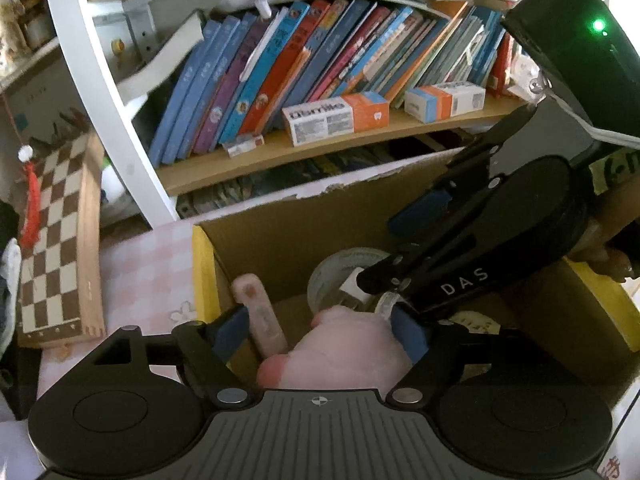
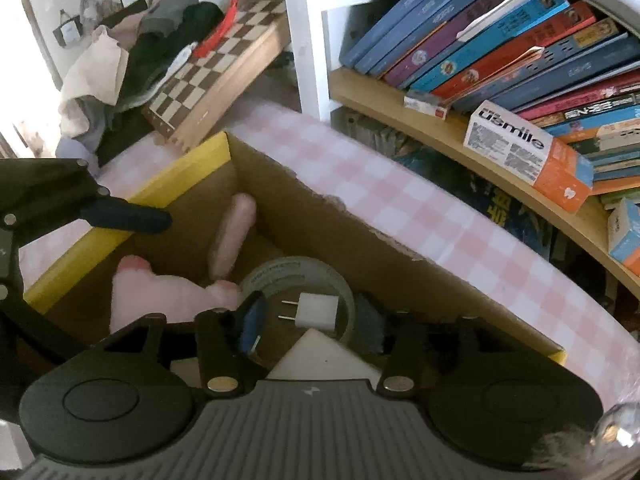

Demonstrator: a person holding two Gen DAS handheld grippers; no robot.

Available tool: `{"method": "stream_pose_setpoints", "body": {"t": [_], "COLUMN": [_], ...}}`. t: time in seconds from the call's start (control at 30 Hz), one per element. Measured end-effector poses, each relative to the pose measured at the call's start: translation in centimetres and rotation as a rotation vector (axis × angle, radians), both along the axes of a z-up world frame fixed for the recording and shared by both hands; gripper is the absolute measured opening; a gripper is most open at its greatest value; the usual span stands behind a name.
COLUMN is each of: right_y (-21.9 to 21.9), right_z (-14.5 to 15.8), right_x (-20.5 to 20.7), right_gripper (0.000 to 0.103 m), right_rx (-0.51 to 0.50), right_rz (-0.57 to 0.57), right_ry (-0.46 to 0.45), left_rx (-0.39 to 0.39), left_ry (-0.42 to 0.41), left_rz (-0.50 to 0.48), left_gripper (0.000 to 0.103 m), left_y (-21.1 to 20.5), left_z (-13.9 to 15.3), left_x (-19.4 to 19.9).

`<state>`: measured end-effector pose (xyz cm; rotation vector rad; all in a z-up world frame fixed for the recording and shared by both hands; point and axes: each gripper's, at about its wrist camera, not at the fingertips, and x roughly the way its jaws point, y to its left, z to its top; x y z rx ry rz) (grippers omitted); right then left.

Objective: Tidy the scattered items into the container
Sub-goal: 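Open both grippers to drop the comb and cube into the box, then lift both open grippers out of the box and back from it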

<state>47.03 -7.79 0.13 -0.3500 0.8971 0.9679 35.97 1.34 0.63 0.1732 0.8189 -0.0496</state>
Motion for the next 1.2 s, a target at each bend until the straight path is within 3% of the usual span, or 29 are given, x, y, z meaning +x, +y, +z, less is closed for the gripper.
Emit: {"method": "stream_pose_setpoints", "body": {"t": [0.4,0.67,0.83,1.2], "right_y": [-2.5,-4.6,-5.6,-6.6], "right_z": [4.0,5.8,6.6,7.2], "right_x": [-4.4,-9.7,-13.6,-21.8], "right_gripper": [0.056,0.062,0.068,0.07], "right_rx": [0.078,0.114,0.112,0.097], "right_rz": [-0.043,-0.088,-0.097,-0.143], "right_ry": [-0.121,-0.207,-0.246,-0.329], "left_rx": [-0.019,-0.004,-0.043,-0.026], "left_ry": [-0.132,-0.228,-0.256,-0.288], "left_rz": [-0.01,-0.015,0.006,-0.015], "left_gripper": [0.081,0.081,0.081,0.081], "left_y": [-0.7,-0.9,-0.4,-0.8], "left_z": [3.5,5.3,5.6,5.7], "left_x": [-4.7,-9.8,-13.1,-19.8]}}
